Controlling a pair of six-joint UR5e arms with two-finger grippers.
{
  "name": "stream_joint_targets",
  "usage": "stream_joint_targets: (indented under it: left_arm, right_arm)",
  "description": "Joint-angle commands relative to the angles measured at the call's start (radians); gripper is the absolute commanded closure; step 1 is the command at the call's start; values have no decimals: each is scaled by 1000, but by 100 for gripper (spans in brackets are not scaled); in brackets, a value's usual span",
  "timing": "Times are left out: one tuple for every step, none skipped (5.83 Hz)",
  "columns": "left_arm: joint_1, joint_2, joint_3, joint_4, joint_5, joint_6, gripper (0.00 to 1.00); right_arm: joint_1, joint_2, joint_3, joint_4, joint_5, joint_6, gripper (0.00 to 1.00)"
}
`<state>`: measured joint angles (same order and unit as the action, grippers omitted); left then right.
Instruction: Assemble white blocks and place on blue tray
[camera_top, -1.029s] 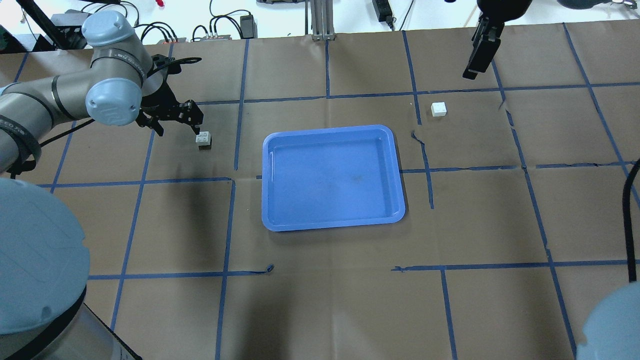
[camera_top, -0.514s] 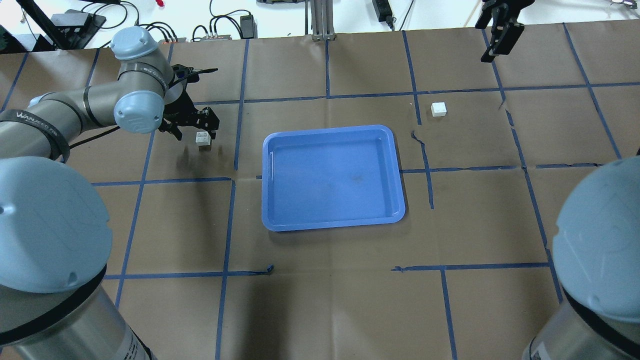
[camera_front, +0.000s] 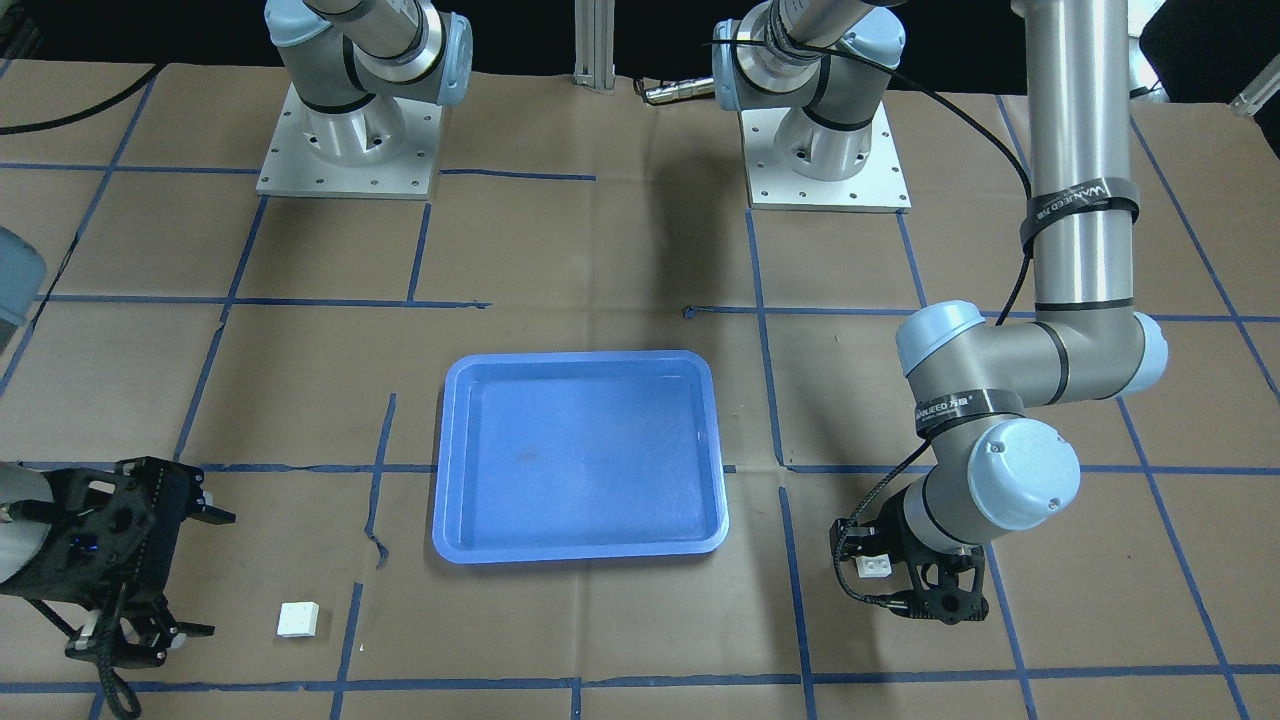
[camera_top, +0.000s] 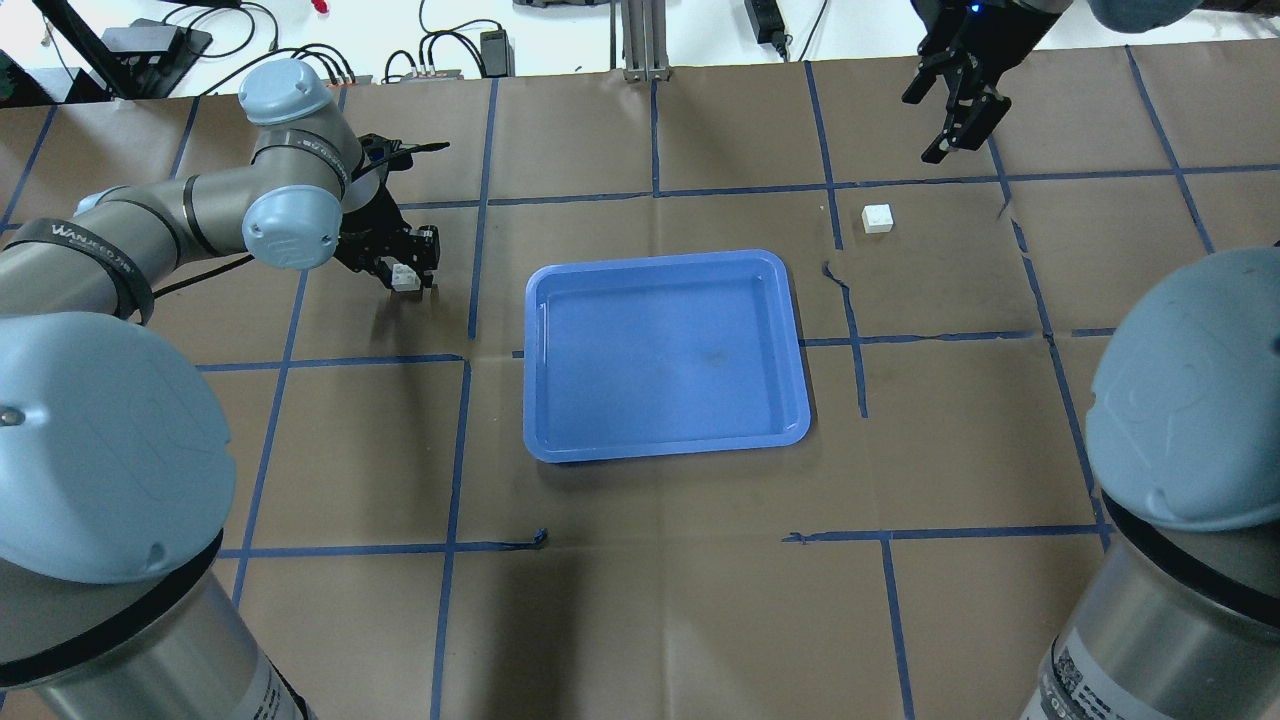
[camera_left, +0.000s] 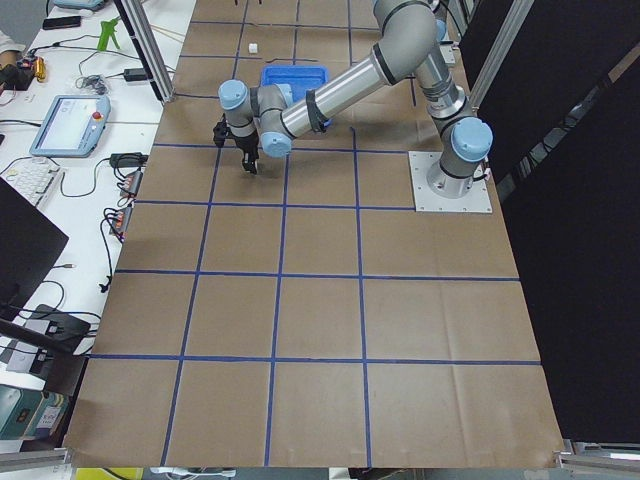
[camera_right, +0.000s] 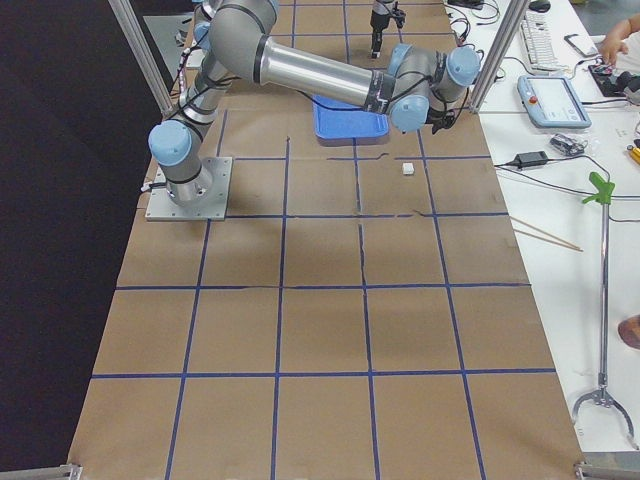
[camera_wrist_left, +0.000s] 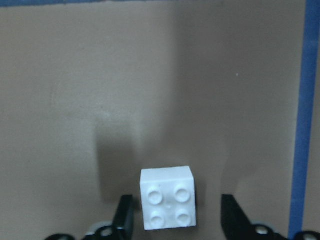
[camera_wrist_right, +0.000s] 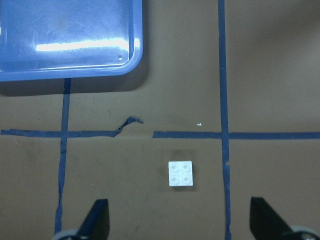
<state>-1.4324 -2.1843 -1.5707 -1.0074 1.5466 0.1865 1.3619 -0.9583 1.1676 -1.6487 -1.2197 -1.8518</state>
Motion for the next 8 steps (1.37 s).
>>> stream_joint_targets:
  left_arm:
    - [0, 14, 3, 3, 1, 5, 99]
    - [-41, 64, -23, -2, 4, 19, 100]
    - [-148, 130, -40, -5, 10, 49, 100]
    - [-231, 147, -55, 9, 7, 165, 100]
    - [-341, 182, -75, 10, 10, 282, 100]
    - [-386, 185, -93, 9, 3, 480, 100]
    - [-452, 205, -139, 7, 9, 686, 100]
    - [-462, 175, -144, 10, 4, 808, 100]
  right_arm:
    - [-50, 30, 128, -145, 136, -78, 1]
    - [-62, 55, 176, -236, 150, -81, 1]
    - [-64, 93, 184, -249, 157, -127, 1]
    - [-72, 122, 185, -249, 186, -148, 1]
    - [-73, 131, 187, -249, 183, -150, 0]
    - [-73, 139, 187, -249, 180, -150, 0]
    - [-73, 160, 187, -249, 178, -149, 0]
    - [-73, 164, 184, -249, 186, -147, 0]
